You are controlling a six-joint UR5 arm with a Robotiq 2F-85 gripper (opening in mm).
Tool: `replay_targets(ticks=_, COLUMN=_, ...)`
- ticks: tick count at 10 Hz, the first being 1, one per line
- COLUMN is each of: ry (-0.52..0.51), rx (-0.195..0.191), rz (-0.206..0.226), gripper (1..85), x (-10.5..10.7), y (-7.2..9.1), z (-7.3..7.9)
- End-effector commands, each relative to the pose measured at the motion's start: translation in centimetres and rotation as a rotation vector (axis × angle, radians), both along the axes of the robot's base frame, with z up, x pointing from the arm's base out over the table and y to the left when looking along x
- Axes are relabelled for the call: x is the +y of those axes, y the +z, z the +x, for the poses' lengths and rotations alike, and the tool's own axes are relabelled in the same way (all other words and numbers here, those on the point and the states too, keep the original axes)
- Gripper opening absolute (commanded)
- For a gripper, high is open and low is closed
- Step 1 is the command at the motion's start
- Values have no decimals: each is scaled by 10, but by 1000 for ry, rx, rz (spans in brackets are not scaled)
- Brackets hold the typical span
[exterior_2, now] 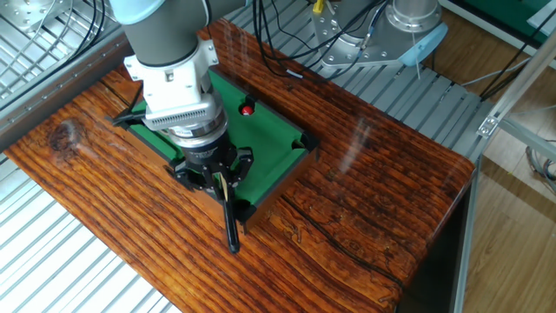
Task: Hit the pool ball
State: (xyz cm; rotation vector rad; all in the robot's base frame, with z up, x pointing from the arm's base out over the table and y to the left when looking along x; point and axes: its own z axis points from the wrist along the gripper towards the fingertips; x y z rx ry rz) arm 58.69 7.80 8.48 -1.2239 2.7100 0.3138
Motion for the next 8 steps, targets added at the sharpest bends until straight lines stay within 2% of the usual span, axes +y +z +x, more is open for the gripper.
replay_targets(ticks=1, ry=8, rx=-7, rz=25, gripper=140, x=4, y=1, z=2)
replay_targets(ticks=3, ry=8, rx=-9, rz=42, gripper=223, x=8, y=2, z=2)
replay_targets(ticks=6, ry=11, rx=-9, rz=34, gripper=277, x=5, y=1, z=2)
replay_targets(ticks=8, ry=11, rx=-13, rz=43, gripper=380, x=7, y=2, z=3)
